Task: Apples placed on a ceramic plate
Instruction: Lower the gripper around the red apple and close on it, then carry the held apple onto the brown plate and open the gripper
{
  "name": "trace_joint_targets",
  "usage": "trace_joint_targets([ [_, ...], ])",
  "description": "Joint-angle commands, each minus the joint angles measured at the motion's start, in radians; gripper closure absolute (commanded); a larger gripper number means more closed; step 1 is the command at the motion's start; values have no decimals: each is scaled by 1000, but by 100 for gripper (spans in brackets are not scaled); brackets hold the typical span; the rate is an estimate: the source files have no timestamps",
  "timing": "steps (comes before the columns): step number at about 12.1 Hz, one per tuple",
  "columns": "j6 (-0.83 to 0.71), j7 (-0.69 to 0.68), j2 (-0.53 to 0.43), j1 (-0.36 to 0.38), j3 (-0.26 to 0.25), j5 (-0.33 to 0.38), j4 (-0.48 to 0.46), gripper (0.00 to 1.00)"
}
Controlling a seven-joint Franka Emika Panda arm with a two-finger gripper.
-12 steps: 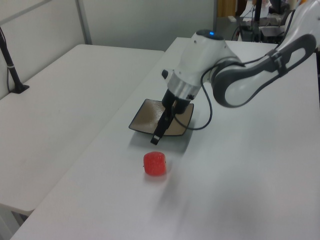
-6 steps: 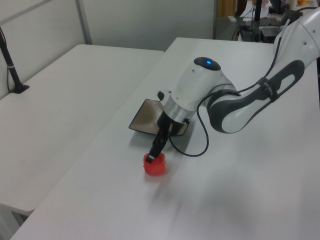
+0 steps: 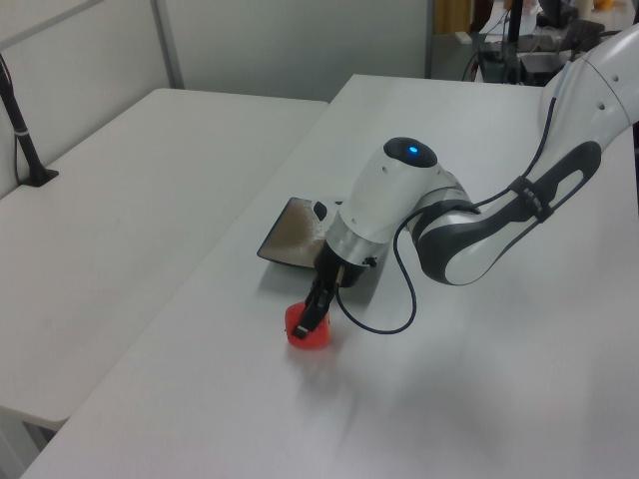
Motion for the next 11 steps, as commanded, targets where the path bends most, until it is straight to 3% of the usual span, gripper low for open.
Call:
trace_joint_targets([
  [1, 11, 52, 12, 15, -12, -27, 21, 55],
  [4, 10, 72, -23, 6, -12, -29, 22, 55],
  [7, 1, 72, -88, -42, -18, -23, 21, 54],
  [11, 1, 68, -109, -111, -25, -26, 21, 53],
])
